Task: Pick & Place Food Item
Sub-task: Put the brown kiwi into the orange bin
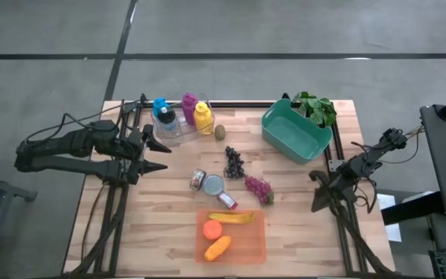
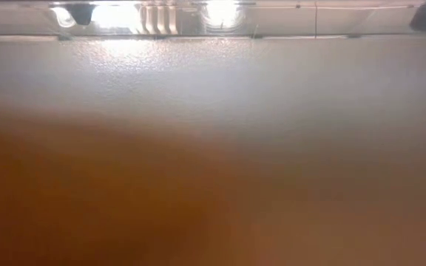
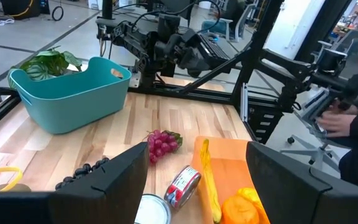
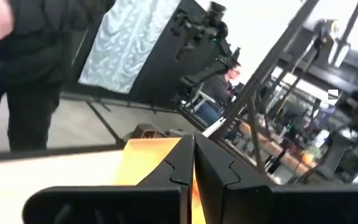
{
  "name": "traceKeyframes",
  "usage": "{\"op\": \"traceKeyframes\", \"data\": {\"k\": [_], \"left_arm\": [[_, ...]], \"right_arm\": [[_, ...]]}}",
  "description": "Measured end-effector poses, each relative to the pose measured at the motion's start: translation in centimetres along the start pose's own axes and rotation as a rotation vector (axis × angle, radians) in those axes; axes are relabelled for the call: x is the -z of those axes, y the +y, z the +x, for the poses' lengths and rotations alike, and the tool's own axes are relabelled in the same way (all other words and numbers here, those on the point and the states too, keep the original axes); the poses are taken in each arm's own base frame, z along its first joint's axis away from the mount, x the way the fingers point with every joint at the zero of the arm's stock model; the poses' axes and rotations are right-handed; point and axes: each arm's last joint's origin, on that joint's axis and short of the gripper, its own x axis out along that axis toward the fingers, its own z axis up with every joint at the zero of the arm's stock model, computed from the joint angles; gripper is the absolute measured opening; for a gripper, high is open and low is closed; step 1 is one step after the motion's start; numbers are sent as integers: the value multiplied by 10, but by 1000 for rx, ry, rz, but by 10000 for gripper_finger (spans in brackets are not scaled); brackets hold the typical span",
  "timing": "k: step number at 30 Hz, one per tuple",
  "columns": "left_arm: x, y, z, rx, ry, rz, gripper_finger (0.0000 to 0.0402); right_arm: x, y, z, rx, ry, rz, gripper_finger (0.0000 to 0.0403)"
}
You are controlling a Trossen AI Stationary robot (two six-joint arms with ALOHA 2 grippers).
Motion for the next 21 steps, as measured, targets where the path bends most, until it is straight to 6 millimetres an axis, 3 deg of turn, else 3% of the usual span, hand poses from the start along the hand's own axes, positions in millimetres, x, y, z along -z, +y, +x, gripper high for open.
{"op": "traceKeyframes", "data": {"k": [4, 10, 14, 21], "left_arm": [[0, 0, 0, 0, 0, 0, 275], [0, 0, 0, 0, 0, 0, 275], [0, 0, 0, 0, 0, 0, 275], [0, 0, 0, 0, 0, 0, 275]], "right_arm": [[1, 1, 0, -7, 13, -44, 8], [-3, -1, 0, 12, -31, 97, 8], [-15, -8, -1, 67, -157, 175, 8], [-39, -23, -12, 298, -400, 71, 8]]}}
